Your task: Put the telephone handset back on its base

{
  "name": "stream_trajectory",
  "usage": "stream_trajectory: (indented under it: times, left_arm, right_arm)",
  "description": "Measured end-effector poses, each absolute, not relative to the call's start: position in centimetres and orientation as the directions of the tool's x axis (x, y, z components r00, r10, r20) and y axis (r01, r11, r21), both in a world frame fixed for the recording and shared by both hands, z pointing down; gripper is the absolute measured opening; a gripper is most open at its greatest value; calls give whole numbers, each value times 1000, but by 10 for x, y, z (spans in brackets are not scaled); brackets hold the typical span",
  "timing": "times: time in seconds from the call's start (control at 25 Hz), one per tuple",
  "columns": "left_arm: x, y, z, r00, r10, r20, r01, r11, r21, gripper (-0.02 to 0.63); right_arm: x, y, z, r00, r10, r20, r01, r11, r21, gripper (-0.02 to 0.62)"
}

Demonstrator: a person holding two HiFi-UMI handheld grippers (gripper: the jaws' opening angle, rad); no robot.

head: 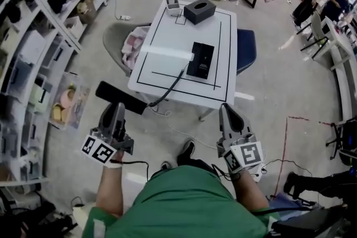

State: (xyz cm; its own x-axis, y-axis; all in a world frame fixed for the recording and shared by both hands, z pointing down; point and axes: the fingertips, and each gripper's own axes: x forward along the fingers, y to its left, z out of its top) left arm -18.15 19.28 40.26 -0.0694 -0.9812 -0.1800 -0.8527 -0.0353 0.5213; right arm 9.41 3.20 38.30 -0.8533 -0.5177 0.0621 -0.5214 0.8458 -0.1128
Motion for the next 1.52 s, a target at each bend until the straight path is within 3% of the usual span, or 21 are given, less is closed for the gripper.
stream_trajectory:
  times: [0.64, 1.04, 1.52]
  left_arm:
    - [-170, 84, 402, -3, -995, -96, -865, -46, 500, 80]
    - [-195, -1, 451, 239, -971, 16, -780, -182, 599, 80]
    - [-225, -118, 484, 549, -835, -19, -583, -399, 707, 80]
  right_arm:
    - [81, -84, 388, -885, -463, 46, -463, 865, -195, 23]
    - [69, -123, 403, -833, -544, 102, -554, 813, -181, 23]
    - [30, -152, 403, -650, -746, 143, -759, 630, -165, 23]
